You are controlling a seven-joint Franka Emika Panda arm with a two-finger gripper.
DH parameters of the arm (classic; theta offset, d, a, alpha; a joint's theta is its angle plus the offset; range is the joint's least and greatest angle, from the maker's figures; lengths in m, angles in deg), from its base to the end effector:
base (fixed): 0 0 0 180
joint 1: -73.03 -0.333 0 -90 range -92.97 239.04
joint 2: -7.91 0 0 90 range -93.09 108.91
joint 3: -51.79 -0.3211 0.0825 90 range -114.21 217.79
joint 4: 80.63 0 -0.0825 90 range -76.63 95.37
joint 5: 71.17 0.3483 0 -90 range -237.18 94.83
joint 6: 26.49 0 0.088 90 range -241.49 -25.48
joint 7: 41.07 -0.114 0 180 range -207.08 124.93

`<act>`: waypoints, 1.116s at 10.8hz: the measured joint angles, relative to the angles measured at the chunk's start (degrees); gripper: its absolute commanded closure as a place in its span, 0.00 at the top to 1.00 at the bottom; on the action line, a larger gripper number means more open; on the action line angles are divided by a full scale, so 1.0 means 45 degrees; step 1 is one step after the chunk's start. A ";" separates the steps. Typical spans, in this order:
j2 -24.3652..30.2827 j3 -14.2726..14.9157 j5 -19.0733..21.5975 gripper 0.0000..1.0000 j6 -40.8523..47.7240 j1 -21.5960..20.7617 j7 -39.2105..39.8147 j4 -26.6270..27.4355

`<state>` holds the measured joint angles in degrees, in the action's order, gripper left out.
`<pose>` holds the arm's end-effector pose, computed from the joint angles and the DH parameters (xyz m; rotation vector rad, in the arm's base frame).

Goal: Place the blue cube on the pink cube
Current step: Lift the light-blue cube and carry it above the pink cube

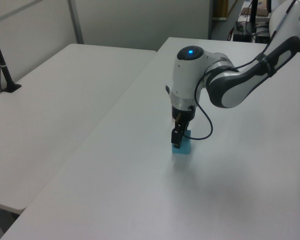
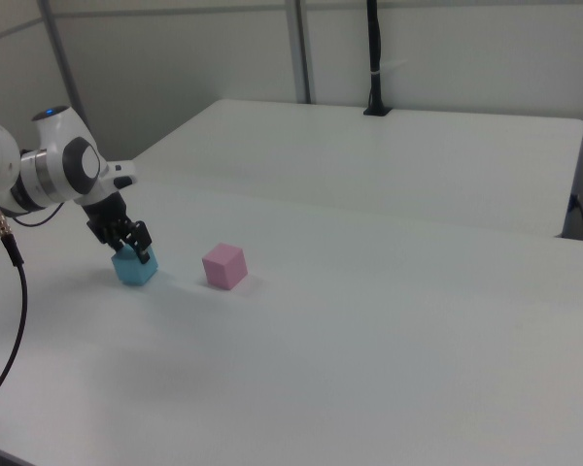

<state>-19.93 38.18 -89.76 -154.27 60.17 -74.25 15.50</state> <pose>0.5989 0.2634 0.3521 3.0401 0.0615 0.2306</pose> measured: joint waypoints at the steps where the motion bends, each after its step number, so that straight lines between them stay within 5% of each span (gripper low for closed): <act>1: 0.0038 0.0006 0.0000 0.32 0.0000 0.0029 -0.0013 -0.0222; 8: 0.1366 0.0058 0.0733 0.32 0.0469 0.2553 0.2972 -0.0743; 12: 0.1751 0.0081 0.0923 0.30 0.1091 0.3180 0.3597 -0.0698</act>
<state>-12.06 38.55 -85.60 -149.36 74.48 -58.06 12.36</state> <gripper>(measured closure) 0.383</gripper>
